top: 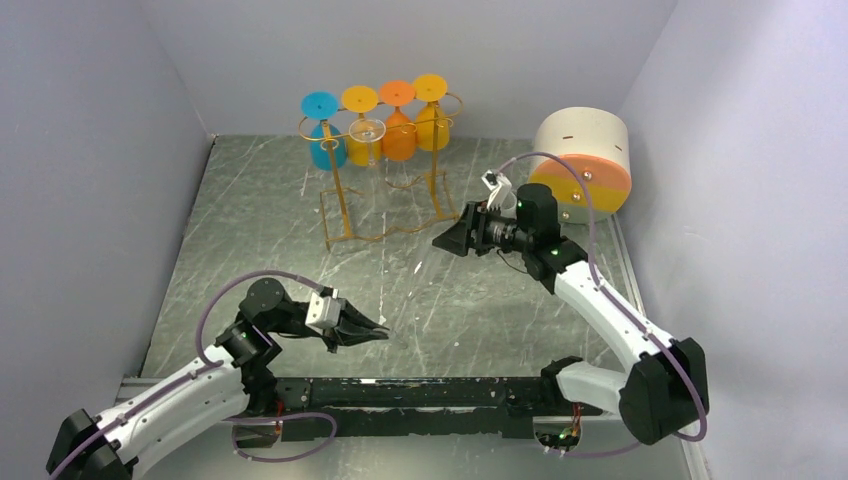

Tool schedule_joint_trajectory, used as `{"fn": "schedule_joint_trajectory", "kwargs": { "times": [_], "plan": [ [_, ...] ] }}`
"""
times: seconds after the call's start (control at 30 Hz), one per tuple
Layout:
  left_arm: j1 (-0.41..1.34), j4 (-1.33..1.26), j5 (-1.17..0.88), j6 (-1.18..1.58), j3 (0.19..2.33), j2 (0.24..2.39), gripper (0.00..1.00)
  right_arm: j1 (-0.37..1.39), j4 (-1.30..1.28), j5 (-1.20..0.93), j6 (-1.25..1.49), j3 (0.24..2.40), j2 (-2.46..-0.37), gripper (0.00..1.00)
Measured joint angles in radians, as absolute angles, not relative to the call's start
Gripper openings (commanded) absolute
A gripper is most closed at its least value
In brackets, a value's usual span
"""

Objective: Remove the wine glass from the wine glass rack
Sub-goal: Place the wine glass at the center of the board.

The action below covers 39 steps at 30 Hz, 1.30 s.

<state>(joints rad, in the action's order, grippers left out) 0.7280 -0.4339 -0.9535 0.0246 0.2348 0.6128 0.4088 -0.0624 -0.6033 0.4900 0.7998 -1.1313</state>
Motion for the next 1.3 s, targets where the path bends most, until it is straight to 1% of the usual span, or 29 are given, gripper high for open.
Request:
{"fn": "schedule_joint_trajectory", "kwargs": {
  "times": [0.1, 0.13, 0.2, 0.23, 0.3, 0.37, 0.5, 0.63, 0.7, 0.8, 0.87, 0.97, 1.0, 1.07, 1.1, 1.17, 1.2, 1.23, 1.3],
  "plan": [
    [0.728, -0.373, -0.954, -0.028, 0.265, 0.602, 0.07, 0.39, -0.063, -0.722, 0.47, 0.834, -1.18, 0.58],
    [0.729, -0.358, -0.954, -0.041, 0.27, 0.6, 0.07, 0.389, -0.06, -0.759, 0.466, 0.836, -1.192, 0.55],
    [0.729, -0.34, -0.957, -0.059, 0.272, 0.595, 0.07, 0.389, -0.057, -0.852, 0.462, 0.844, -1.224, 0.54],
    [0.73, -0.331, -0.967, -0.067, 0.272, 0.595, 0.07, 0.389, -0.058, -0.887, 0.456, 0.849, -1.239, 0.53],
    [0.73, -0.319, -0.983, -0.083, 0.272, 0.597, 0.07, 0.384, -0.051, -0.943, 0.45, 0.856, -1.259, 0.48],
    [0.73, -0.306, -0.996, -0.104, 0.272, 0.604, 0.07, 0.379, -0.035, -0.999, 0.45, 0.856, -1.268, 0.45],
    [0.737, -0.253, -1.013, -0.163, 0.301, 0.638, 0.07, 0.377, -0.001, -1.084, 0.449, 0.856, -1.269, 0.45],
    [0.744, -0.177, -1.018, -0.22, 0.346, 0.669, 0.07, 0.378, -0.031, -1.107, 0.398, 0.857, -1.265, 0.46],
    [0.746, -0.154, -1.013, -0.233, 0.347, 0.668, 0.07, 0.389, -0.049, -1.1, 0.369, 0.857, -1.265, 0.46],
    [0.752, -0.102, -0.984, -0.257, 0.348, 0.652, 0.07, 0.408, -0.057, -1.072, 0.332, 0.857, -1.264, 0.34],
    [0.756, -0.047, -0.944, -0.279, 0.358, 0.635, 0.07, 0.41, -0.045, -1.05, 0.335, 0.852, -1.259, 0.25],
    [0.76, 0.036, -0.878, -0.298, 0.366, 0.607, 0.07, 0.41, 0.027, -1.038, 0.384, 0.818, -1.244, 0.18],
    [0.761, 0.052, -0.862, -0.3, 0.366, 0.598, 0.07, 0.41, 0.061, -1.034, 0.406, 0.799, -1.237, 0.2],
    [0.764, 0.075, -0.826, -0.299, 0.365, 0.572, 0.07, 0.41, 0.119, -1.026, 0.444, 0.77, -1.229, 0.38],
    [0.765, 0.082, -0.812, -0.295, 0.363, 0.56, 0.07, 0.41, 0.134, -1.027, 0.455, 0.765, -1.228, 0.43],
    [0.767, 0.091, -0.776, -0.288, 0.363, 0.546, 0.07, 0.41, 0.152, -1.026, 0.464, 0.766, -1.225, 0.45],
    [0.767, 0.097, -0.763, -0.288, 0.365, 0.547, 0.07, 0.41, 0.154, -1.024, 0.466, 0.766, -1.223, 0.38],
    [0.767, 0.104, -0.755, -0.289, 0.367, 0.551, 0.07, 0.41, 0.162, -1.024, 0.469, 0.763, -1.218, 0.29],
    [0.769, 0.13, -0.745, -0.289, 0.379, 0.57, 0.07, 0.41, 0.193, -1.016, 0.475, 0.747, -1.201, 0.21]
  ]
}}
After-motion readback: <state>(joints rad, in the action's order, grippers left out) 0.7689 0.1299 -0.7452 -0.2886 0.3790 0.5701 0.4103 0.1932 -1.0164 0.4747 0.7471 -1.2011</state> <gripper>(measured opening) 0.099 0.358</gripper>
